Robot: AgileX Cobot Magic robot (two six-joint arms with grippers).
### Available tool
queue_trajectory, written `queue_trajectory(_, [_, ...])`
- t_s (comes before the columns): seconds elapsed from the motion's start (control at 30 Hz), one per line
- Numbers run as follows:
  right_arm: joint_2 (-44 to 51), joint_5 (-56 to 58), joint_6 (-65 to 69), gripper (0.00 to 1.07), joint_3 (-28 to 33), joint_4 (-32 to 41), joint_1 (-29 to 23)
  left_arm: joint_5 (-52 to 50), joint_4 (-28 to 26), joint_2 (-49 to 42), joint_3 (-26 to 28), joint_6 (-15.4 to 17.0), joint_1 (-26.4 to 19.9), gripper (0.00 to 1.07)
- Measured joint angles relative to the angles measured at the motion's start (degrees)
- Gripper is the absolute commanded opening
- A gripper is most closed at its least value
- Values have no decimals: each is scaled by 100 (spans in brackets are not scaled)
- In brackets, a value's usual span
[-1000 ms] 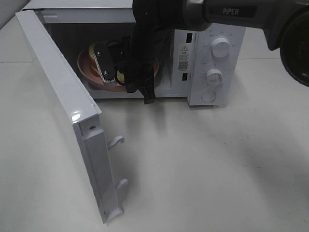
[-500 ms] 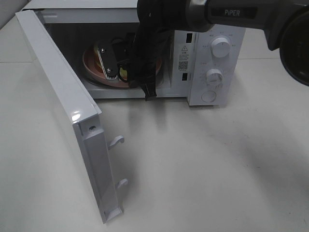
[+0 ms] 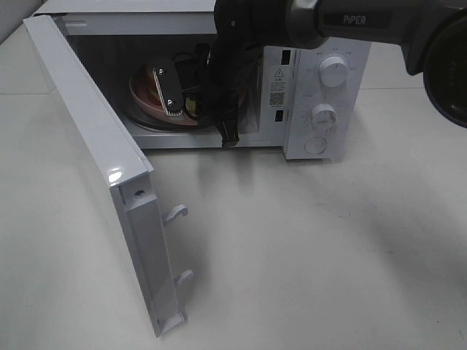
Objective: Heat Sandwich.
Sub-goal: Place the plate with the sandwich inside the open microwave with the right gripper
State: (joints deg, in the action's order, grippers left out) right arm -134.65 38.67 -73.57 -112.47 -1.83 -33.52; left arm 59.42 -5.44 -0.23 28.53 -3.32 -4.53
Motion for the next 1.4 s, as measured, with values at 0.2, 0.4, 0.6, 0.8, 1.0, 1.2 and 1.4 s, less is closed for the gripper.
queue_trajectory(0.2, [-17,-166,-63,29,0,23,0,0,0,0,0,0,0,103])
queue_trajectory(0.4, [-17,-269,0,62,-11,69,0,0,0,0,0,0,0,103])
queue_trajectory(0.6, [-17,-246,533,81,-11,69,0,0,0,0,0,0,0,103])
queue_trajectory(0.8, [120,-223,751,80,74,69,0,0,0,0,0,0,0,103])
queue_trajectory(1.0, [298,-235,751,79,286,57,0,0,0,0,0,0,0,103])
queue_trajectory(1.2, [596,-298,693,78,814,17,0,0,0,0,0,0,0,103])
queue_trajectory(1.4, [951,-435,688,76,1283,-40,0,0,0,0,0,0,0,103])
